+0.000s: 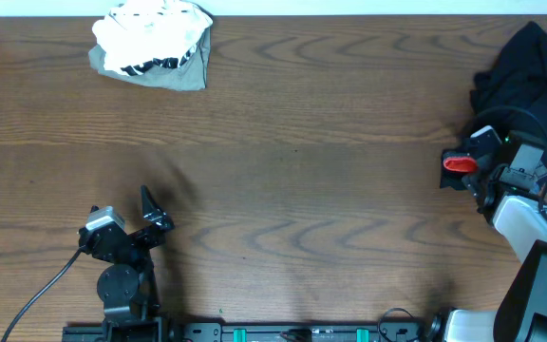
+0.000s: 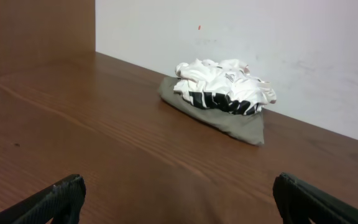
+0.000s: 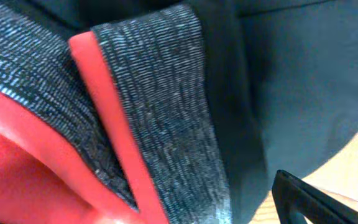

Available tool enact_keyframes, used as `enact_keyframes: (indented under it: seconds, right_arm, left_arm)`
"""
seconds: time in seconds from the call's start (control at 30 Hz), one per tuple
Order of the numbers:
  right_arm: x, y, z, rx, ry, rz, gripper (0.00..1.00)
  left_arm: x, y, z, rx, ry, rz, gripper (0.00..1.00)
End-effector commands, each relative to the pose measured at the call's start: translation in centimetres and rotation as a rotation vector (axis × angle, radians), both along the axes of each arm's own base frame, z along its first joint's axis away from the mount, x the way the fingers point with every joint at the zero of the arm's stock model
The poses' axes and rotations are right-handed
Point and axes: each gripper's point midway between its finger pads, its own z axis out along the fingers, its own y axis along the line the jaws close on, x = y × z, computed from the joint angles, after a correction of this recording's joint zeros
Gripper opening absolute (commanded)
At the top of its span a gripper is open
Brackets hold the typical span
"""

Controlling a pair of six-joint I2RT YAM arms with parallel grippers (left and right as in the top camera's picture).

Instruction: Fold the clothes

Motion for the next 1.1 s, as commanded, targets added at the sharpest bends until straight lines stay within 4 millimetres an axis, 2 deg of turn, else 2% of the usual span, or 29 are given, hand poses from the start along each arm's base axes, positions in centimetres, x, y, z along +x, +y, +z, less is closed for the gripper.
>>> enact_keyframes:
  seconds: [0.0, 0.23, 0.5, 0.6, 0.7, 0.77, 0.83, 1.07]
  right_arm:
    - [-0.4, 0.3, -0.9, 0.04, 0.021, 0.002, 0.96]
    - [-0.1, 0.1, -0.9, 0.034, 0.007, 0.006, 0.91]
    - [0.3, 0.0, -2.7, 0.042, 0.028, 0.005, 0.84]
    - [0.8, -0.2, -2.7, 0.034, 0.005, 0.005, 0.75]
    - [1.2, -0.3, -2.4, 0.026, -0.017, 0.005, 0.56]
    - [1.3, -0.4, -2.3, 0.021, -0.02, 0.001, 0.51]
    - [1.2, -0.5, -2.3, 0.028, -0.025, -0.012, 0.37]
    - [1.4, -0.6, -1.8, 0.067, -0.085, -0.08, 0.25]
  left_arm:
    - [-0.1, 0.2, -1.7, 0.002, 0.05, 0.011, 0.98]
    - [-0.1, 0.2, -1.7, 0.002, 0.05, 0.011, 0.98]
    - [-0.1, 0.2, -1.7, 0.002, 0.05, 0.011, 0.98]
    - [-0.1, 0.2, -1.7, 0.002, 0.05, 0.011, 0.98]
    - [-0.1, 0.2, -1.7, 0.002, 0.05, 0.011, 0.98]
    - [-0.1, 0.2, -1.7, 0.002, 0.05, 0.011, 0.98]
    - [-0.1, 0.2, -1.7, 0.002, 0.05, 0.011, 0.98]
    - [-0.1, 0.2, -1.7, 0.002, 0.05, 0.011, 0.98]
